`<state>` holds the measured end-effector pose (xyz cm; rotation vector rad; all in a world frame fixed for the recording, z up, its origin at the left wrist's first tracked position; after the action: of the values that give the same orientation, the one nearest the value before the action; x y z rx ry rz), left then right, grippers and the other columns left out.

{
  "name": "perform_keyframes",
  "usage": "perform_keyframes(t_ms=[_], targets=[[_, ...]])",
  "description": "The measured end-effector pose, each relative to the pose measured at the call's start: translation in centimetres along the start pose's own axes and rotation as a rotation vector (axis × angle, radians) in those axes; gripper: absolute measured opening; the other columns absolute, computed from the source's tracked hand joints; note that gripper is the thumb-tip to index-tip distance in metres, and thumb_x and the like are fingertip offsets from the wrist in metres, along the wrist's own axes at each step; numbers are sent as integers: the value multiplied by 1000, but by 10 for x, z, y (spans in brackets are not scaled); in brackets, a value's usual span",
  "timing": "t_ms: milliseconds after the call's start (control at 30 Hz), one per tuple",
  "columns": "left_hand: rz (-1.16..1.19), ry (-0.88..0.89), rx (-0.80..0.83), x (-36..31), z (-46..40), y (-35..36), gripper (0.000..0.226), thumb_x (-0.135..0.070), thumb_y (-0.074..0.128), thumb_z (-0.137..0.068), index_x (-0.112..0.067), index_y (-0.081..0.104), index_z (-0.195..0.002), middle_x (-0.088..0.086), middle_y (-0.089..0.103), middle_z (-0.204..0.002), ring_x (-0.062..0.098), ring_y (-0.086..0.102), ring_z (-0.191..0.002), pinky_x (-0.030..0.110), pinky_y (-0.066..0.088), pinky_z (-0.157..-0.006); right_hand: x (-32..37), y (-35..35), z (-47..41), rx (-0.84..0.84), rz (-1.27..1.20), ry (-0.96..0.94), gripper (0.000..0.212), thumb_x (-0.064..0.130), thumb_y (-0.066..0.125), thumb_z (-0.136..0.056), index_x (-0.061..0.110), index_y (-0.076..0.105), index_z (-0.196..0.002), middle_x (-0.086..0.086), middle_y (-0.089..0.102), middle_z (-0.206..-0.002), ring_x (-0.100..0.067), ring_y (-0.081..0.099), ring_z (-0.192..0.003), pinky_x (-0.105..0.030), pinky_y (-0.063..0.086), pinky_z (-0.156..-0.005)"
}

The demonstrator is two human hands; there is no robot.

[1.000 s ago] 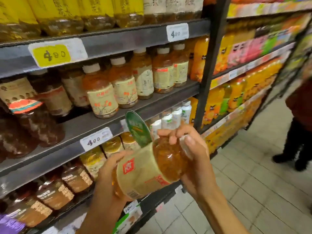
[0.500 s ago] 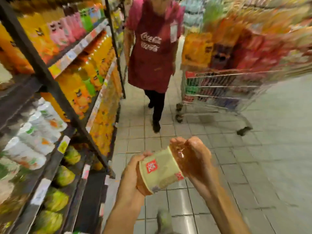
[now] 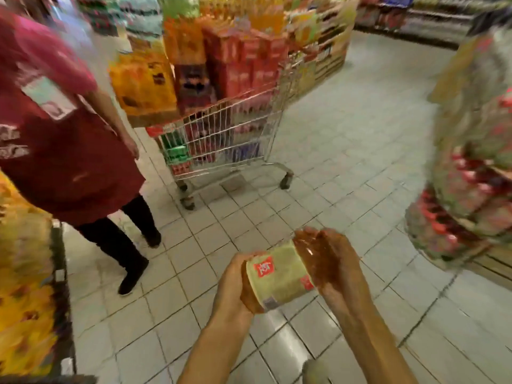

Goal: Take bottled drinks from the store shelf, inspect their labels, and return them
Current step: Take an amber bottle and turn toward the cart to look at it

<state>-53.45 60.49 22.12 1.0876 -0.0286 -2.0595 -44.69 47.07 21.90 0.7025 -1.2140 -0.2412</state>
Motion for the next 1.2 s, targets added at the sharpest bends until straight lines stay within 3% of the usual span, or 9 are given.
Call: perform_keyframes(t_ms=[333,533,733,867,967,1100,1200], targets=[[-40,-109,29,1,-132,219,31,-21,55,-86,-18,70,-59,4,68,-63,26,61,-73,47,45,-86,123,-138,-170,-192,-147,68,11,23,71,-76,18,76,-67,-13,73,-92,-26,71,-85,-36,57,-71],[-83,-172,25,-22,-261,315,22,-19,55,-86,-14,66,-68,4,65,-56,20,63,-53,32,51,-58,153,-205,-305,-285,-181,95,18,27,80,-63,13,75,-73,-11,72,-89,-28,70,-96,-36,57,-71],[-113,-132,86,-91,-407,433,28,-23,53,-89,-19,67,-65,2,68,-62,22,62,-66,35,48,-67,219,-237,-485,-276,-232,33,14,21,70,-75,7,70,-80,-14,70,-89,-30,69,-98,-37,56,-75],[-152,-151,123,-146,-497,528,27,-24,52,-91,-17,67,-69,1,70,-61,18,65,-54,33,47,-66,280,-253,-597,-232,-255,-43,18,21,62,-86,12,72,-73,-10,70,-85,-26,69,-95,-35,55,-77],[-162,-165,155,-172,-567,592,34,-23,53,-89,-19,69,-59,1,69,-59,15,65,-48,33,48,-63,317,-274,-682,-249,-314,-73,18,18,62,-85,15,70,-69,-7,68,-82,-28,67,-101,-38,54,-81],[-182,-161,130,-199,-673,669,32,-22,55,-86,-20,67,-56,1,67,-59,14,64,-48,27,52,-49,355,-311,-807,-226,-314,-21,10,22,67,-81,15,68,-74,-8,69,-82,-28,66,-105,-41,54,-86],[-124,-183,93,-225,-747,726,37,-20,53,-87,-19,66,-52,0,63,-54,14,63,-45,28,50,-56,382,-333,-904,-189,-337,66,11,23,66,-86,14,59,-86,-10,67,-88,-31,63,-112,-41,54,-84]])
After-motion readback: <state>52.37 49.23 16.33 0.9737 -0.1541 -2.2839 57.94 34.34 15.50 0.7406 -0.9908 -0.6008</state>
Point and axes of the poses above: each hand's wrist, its own z-axis away from the middle knuckle, its own y-axis out of the palm, x = y × z, the point moved 4 cm from there along -z, towards the middle knuckle
